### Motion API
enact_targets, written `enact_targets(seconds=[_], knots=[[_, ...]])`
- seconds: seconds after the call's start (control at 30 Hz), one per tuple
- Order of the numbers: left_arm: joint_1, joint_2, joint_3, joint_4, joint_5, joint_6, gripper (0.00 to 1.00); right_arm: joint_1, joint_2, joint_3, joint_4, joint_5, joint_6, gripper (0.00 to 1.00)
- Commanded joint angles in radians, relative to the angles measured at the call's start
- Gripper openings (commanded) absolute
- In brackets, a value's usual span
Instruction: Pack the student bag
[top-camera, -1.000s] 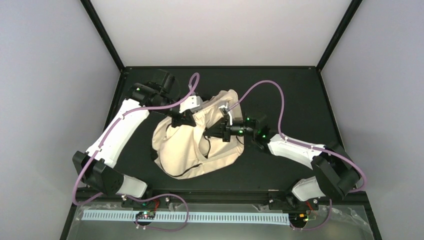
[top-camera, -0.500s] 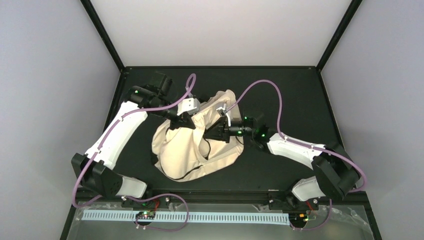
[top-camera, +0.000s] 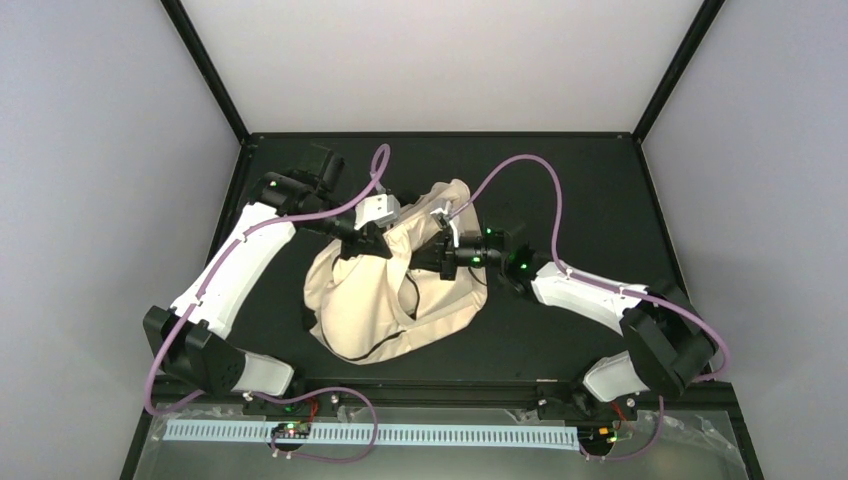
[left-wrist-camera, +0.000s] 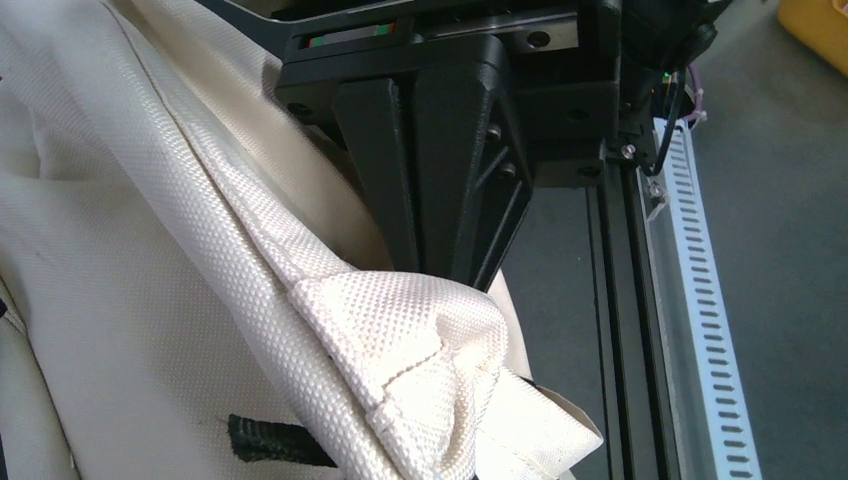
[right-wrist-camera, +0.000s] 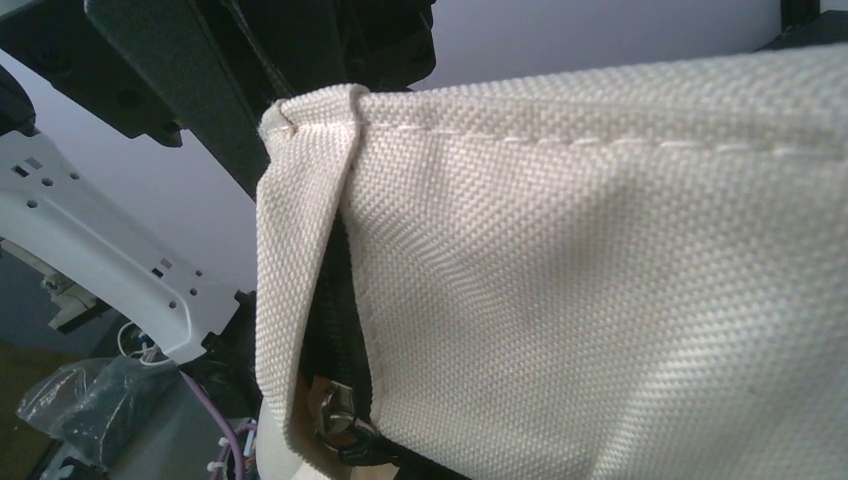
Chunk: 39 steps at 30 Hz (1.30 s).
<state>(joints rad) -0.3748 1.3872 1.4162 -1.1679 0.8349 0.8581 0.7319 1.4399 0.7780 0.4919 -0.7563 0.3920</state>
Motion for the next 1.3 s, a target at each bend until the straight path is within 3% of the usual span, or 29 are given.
enact_targets(seconds=[0.0,0.23,0.33,0.57,0.8,0.93,1.1,1.27], knots=[[0.006,-0.030,0.076,0.087,0.115,-0.106,0.01,0.003,0.001,-0.012,0.008,-0.001,0.010,0.01],[0.072,0.007,0.108,0.143,0.209,-0.256,0.02,0.069,0.021,-0.112,-0.074,0.014,0.021,0.01],[0.085,0.013,0.112,0.125,0.262,-0.237,0.02,0.080,0.027,-0.141,-0.062,0.031,0.029,0.01],[0.118,-0.011,0.092,0.123,0.230,-0.217,0.02,0.077,0.034,-0.164,-0.163,0.043,-0.038,0.01],[0.270,-0.014,0.211,0.247,0.264,-0.347,0.02,0.077,0.005,-0.240,-0.261,0.076,-0.036,0.01],[0.279,-0.050,0.181,0.319,0.329,-0.381,0.02,0.078,0.024,-0.249,-0.263,0.082,-0.038,0.01],[0.282,-0.053,0.184,0.285,0.315,-0.353,0.02,0.077,0.032,-0.249,-0.263,0.087,-0.048,0.01],[0.287,-0.064,0.133,0.304,0.327,-0.358,0.02,0.058,-0.140,-0.143,-0.462,0.155,-0.143,0.01]])
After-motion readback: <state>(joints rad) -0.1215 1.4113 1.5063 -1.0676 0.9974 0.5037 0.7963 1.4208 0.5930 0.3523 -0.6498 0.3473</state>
